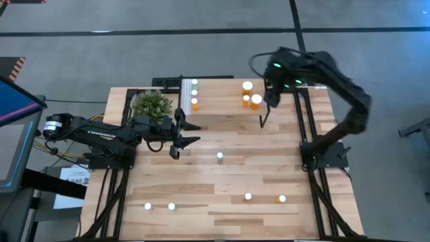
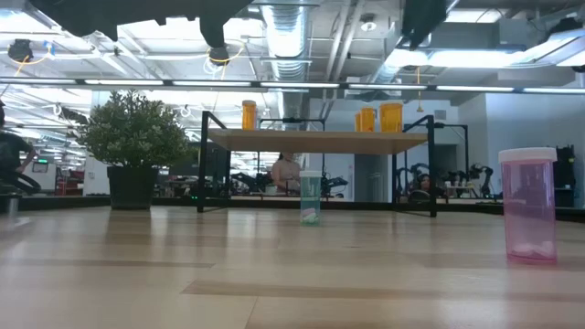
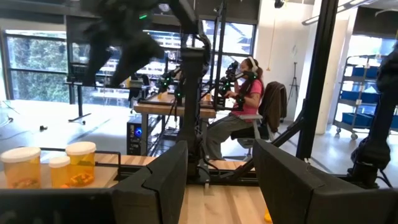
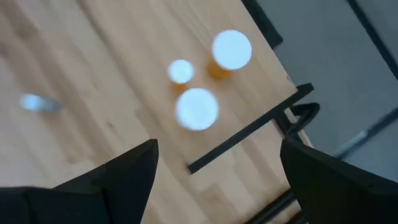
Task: Pick and place medicine bottles onto shelf by color
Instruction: Put the top blue small pill bottle on the shelf
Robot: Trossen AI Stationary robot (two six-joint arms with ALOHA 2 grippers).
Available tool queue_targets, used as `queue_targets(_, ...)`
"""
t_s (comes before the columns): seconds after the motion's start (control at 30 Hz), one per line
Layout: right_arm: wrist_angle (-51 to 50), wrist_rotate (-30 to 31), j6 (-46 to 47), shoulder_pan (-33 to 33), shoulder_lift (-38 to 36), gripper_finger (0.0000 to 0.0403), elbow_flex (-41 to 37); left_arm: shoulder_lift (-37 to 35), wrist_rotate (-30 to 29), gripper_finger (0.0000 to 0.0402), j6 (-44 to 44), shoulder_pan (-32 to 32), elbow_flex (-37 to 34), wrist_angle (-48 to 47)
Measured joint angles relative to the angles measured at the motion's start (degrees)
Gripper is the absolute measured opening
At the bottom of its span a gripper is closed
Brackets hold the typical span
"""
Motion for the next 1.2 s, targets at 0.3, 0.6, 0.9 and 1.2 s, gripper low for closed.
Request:
queue_targets(0.3,25.6,2.6,13.6,22.7,-27.2,0.0357,-25.9,0.0,0.0,0.0171,-0.5,0.0,0.0,0.0)
queue_targets(0.6,64.0,3.0,16.4,41.9,-42.7,0.0357,-65.1,0.1,0.0,0.0171,-4.7,-0.6,0.0,-0.2)
queue_targets(0.9,86.6,5.6,14.9,50.2,-41.0,0.0357,-80.7,5.8,-4.6,0.0171,-3.0,-4.8,0.1,-0.1)
queue_targets(1.2,97.4,7.7,6.8,53.2,-37.2,0.0357,-87.3,14.9,-6.4,0.0171,-2.5,-3.5,3.6,0.2)
